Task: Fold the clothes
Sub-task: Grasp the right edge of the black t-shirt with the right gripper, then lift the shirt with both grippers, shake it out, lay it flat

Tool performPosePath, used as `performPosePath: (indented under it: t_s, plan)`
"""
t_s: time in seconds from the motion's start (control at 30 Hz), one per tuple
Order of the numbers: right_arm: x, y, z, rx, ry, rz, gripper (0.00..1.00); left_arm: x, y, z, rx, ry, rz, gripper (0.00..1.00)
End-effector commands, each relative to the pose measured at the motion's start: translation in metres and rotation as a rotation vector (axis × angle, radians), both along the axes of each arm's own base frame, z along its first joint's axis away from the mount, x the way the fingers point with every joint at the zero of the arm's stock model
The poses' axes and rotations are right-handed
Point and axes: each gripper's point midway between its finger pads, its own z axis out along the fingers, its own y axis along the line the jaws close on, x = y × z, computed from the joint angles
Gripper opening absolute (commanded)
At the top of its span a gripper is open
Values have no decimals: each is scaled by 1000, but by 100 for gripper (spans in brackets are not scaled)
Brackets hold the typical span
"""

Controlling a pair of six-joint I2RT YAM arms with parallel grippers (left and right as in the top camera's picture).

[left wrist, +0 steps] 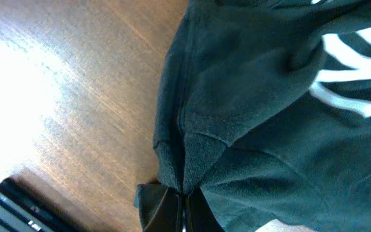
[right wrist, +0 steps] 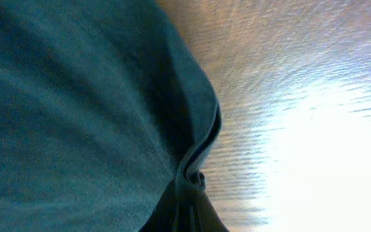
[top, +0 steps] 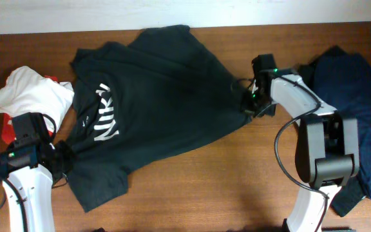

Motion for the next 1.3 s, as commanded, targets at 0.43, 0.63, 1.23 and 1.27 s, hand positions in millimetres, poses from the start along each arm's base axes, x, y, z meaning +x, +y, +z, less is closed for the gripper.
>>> performPosePath:
  t_s: [0.43,0.63,1.23,1.27]
  plan:
    - [-42,-41,360,-95,-602,26,4,98,-19,281,162,-807,-353,0]
    - [-96,-45,427,-105,-785,9,4,79,-25,362,272,-981,-366,0]
    - [-19,-56,411,-198,-802,18,4,175,-43,330,96,-977,-528,0]
    - [-1,-55,403,-202,-796,26,4,190,-45,324,88,-978,-543,0]
